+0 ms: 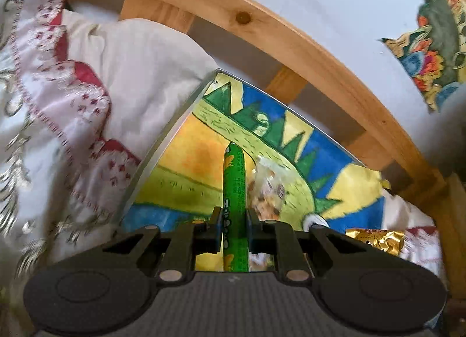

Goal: Organize snacks
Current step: 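Carry the gold bag and green stick toward the silver tray with both grippers, then lower both held snacks into the silver tray and open both grippers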

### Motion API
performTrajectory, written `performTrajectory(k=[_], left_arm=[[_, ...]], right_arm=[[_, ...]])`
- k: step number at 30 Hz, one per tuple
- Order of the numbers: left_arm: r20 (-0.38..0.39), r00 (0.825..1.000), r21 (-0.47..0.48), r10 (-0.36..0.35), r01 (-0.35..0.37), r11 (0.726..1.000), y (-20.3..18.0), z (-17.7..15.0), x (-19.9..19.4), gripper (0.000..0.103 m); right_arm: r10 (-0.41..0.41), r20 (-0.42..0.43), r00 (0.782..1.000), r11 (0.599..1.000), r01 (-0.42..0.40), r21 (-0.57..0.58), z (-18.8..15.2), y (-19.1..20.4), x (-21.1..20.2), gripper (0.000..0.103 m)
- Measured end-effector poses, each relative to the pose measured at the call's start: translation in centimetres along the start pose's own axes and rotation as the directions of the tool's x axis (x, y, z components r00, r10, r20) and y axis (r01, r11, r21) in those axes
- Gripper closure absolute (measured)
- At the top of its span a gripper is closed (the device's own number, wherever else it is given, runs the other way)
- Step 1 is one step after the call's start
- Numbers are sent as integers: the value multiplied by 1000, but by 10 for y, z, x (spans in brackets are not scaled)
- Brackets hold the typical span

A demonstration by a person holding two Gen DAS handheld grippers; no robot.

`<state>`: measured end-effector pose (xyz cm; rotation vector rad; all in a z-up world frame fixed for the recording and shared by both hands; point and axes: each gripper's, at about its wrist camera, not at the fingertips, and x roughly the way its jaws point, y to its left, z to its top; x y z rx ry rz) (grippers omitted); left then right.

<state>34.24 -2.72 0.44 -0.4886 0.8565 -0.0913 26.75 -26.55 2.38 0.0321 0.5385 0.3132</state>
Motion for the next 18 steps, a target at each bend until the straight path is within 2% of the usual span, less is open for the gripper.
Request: performTrajectory(k=[7,11,18], left_arm=[[11,998,108,56,-56,993,-5,-2,36,86],[-12,999,85,53,-52,995,-2,-7,46,86],[-8,997,120,83,-82,989,-4,-17,49,85]], right_arm=[[-5,-61,998,1000,6,15,-5,-7,43,83],[-18,-88,996,999,22,37,-15,-7,51,83],[-46,-105,993,999,48,17,-25,1,57,83]])
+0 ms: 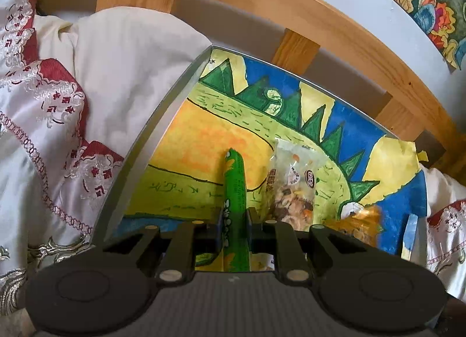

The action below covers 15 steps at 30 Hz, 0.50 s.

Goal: Organize snacks
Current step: 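Lower both held snacks into the silver tray and open both grippers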

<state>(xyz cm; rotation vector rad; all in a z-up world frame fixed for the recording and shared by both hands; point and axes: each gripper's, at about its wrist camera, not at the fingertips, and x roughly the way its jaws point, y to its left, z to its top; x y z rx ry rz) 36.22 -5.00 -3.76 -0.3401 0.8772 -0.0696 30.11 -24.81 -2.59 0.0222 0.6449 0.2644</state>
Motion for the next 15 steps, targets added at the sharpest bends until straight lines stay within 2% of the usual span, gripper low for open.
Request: performTrajectory(k=[6,8,10,14,15], left_arm=[[-2,1000,30,16,-16,999,-5,-2,-5,83],[1,1000,24,12,-12,1000,-5,-2,-9,75],[4,1000,25,15,-15,1000,-5,-2,-14,62],[30,999,34,20,-21,999,-5,-6,-31,51],[36,999,37,18,-20,999,-5,-7,-35,45]], right_arm=[[-15,-2,1000,1000,15,-6,-5,4,-1,80],[-20,8,1000,1000,20,-5,-6,5,-4,77],[-27,18,999,1000,27,-7,-7,6,-9,71],[-33,49,998,999,33,2,-8,7,-22,61],[-34,57,998,999,34,5,-8,7,-25,58]])
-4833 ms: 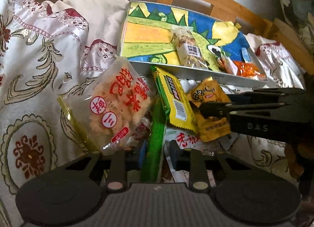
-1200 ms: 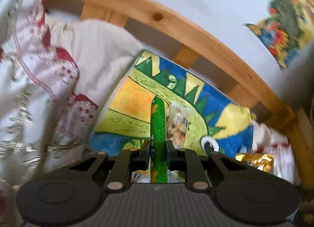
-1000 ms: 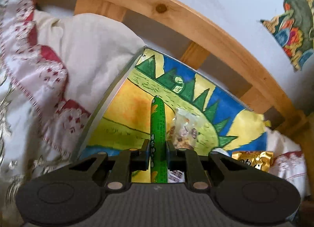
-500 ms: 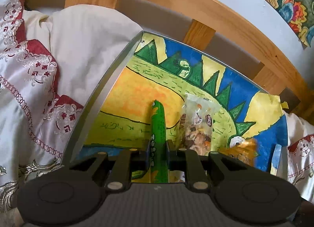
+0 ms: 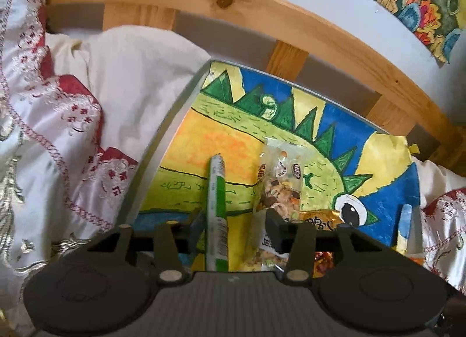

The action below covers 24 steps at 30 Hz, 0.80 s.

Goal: Organize snacks
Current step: 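Lower both held snacks into the silver tray and open both grippers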

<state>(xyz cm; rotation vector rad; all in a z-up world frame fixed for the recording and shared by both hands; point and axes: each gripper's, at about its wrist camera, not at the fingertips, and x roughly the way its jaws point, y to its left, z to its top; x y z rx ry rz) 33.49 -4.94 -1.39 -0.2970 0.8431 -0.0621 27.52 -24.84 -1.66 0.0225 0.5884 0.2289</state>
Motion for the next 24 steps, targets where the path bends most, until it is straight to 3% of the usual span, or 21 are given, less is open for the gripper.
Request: performTrajectory(k=[4,8,10,17,24], left_arm=[[56,998,19,-13,12,1000,-1,-3,-24,24],[135,991,39,-19,13,999,1,-8,-54,11],[169,986,38,-6,-1,999,3,-11,-67,4],[255,966,46,38,-51,998,12,-28,-114,1],[280,959,42,48,-62,997,20,-53,-153,1]], right_arm=[[-5,30,1000,1000,5,16,3,2,-16,45],[-10,66,998,999,8,40,6,6,-36,25],[-10,93,996,999,6,44,6,8,-48,20],[9,164,986,999,-17,52,3,16,-88,1],[-30,202,979,999,20,49,-6,33,-126,1]])
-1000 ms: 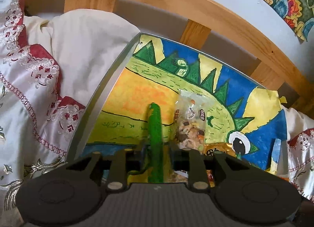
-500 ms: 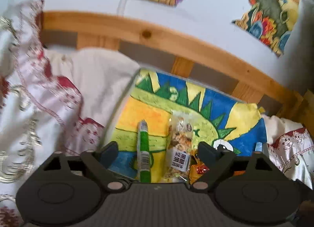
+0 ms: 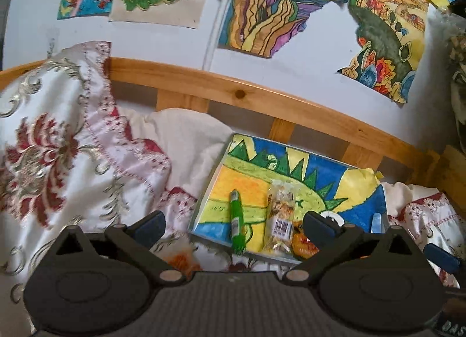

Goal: Organize snacks
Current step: 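Lower both held snacks into the silver tray and open both grippers, then withdraw both open grippers from the tray back over the loose snacks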

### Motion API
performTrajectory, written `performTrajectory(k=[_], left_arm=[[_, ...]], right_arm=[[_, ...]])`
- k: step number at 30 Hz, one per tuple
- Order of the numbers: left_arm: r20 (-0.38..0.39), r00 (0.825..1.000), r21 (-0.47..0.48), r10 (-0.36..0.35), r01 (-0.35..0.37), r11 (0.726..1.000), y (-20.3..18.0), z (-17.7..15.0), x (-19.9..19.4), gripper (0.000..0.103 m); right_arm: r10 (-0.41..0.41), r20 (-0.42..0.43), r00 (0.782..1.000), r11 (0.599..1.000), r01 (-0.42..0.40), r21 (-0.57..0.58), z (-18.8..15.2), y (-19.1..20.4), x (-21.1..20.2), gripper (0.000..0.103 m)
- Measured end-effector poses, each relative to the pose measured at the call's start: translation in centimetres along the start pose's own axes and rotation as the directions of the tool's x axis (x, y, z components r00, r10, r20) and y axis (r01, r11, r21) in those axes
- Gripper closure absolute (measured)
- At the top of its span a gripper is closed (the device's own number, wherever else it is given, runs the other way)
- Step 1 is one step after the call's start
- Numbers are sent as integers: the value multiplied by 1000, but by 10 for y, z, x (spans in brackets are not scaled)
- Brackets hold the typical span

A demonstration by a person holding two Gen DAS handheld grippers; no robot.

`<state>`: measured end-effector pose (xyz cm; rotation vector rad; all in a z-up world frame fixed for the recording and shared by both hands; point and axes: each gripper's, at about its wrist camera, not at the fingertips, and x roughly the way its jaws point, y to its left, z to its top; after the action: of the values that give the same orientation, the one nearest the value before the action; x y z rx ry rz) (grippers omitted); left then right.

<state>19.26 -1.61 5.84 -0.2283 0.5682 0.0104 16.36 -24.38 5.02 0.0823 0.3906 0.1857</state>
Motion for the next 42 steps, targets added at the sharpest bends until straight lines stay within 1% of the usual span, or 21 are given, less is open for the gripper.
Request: performTrajectory(k=[2,4,6,11,14,17,19,22,26,30,33,36,39,42], left_arm=[[5,1000,-1,17,-17,1000,4,-8,-15,1],[11,1000,0,28,-28,1000,9,-17,-28,1],[3,999,0,38,-38,999,13,-25,-40,1],[-29,999,-21,38,-39,999,26,-47,-67,0],[-48,999,-37,22,-24,999,36,-57,-79,1],[-52,998,-31,28,-30,999,43,-67,-90,0],[-59,997,-21,42,-43,999,46,-73,-95,0],[-70,995,12,75,-75,997,47,-81,-99,0],[-82,990,81,116,-109,991,49,-93,-103,0],[-131,980,153,150,-130,980,50,-103,-103,0],[-163,970,181,180,-150,972,49,-108,-100,0],[-168,964,199,208,-173,964,49,-110,-101,1],[-166,956,222,241,-202,954,49,-110,-102,1],[-171,948,231,267,-225,947,51,-111,-103,1]], right_arm=[[-42,4,999,999,42,-7,-3,6,-11,1],[-66,3,998,998,66,-23,-8,12,-21,1],[-81,-6,997,996,81,-32,-12,18,-31,1],[-104,-28,994,995,104,-11,-19,27,-57,1],[-86,-66,994,996,87,1,-23,30,-68,1],[-82,-97,992,997,83,3,-26,33,-77,1],[-76,-103,992,997,76,-8,-30,36,-84,1],[-64,-87,994,998,63,-15,-38,39,-94,1],[-56,-96,994,997,51,-53,-48,44,-100,1],[-40,-131,991,997,31,-69,-58,48,-100,1],[-16,-156,988,998,7,-58,-64,50,-99,1],[15,-186,982,998,-24,-50,-67,52,-97,1],[14,-220,975,998,-29,-63,-70,56,-95,1],[20,-232,972,995,-42,-88,-74,61,-95,1]])
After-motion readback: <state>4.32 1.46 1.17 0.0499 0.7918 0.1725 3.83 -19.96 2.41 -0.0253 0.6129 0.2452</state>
